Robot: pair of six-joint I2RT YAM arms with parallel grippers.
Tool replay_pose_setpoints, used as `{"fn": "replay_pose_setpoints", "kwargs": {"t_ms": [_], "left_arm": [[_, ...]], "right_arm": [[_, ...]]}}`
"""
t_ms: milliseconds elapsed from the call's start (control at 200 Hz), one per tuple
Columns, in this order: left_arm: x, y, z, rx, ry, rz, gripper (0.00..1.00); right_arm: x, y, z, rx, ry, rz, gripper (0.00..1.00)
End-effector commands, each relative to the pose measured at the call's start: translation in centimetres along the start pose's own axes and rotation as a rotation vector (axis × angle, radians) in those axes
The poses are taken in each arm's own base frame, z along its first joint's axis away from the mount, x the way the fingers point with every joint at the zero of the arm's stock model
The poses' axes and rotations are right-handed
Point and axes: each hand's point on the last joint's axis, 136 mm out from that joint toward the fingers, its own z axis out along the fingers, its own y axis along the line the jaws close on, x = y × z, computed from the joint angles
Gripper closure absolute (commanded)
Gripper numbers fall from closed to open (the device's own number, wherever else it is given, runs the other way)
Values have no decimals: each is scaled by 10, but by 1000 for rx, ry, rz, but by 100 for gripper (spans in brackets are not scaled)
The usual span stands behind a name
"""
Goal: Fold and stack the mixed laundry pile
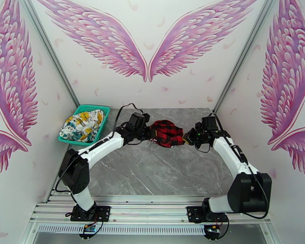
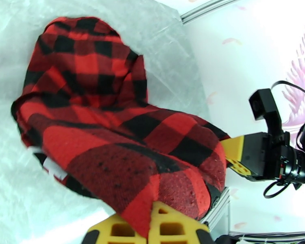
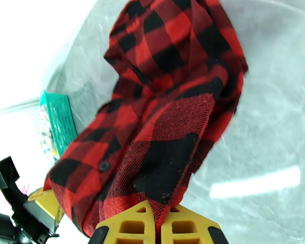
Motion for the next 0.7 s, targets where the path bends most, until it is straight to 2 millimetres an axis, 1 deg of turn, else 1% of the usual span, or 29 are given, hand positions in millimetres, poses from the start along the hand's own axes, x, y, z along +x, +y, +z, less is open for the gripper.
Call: {"fn": "replay_pose_setpoints", "kwargs": {"t_ms": [0,95,255,320,425,565,695], "left_arm": [[-23,-7,4,45,-6,-9,100],[-41,1,10,56,-30,-40,100],[-70,12,16,65,-67,-67,100],[-80,19,20,61,-76,-83,100],[-94,29,30,57,-90,-106,100],[-110,35,44,64,-99,-120,100],[-123,49,60,67,-103,-145,100]], "right_arm": [[-24,16,4,-33,-26,23,100],[-39,20,11,-43,-32,33,100],[-61,22,24,-64,-28,66,100],[-70,22,30,-67,-24,73,100],[-83,22,42,-69,-19,86,99],[-102,23,56,-76,-15,97,99],[-119,22,73,-85,-4,105,95]]}}
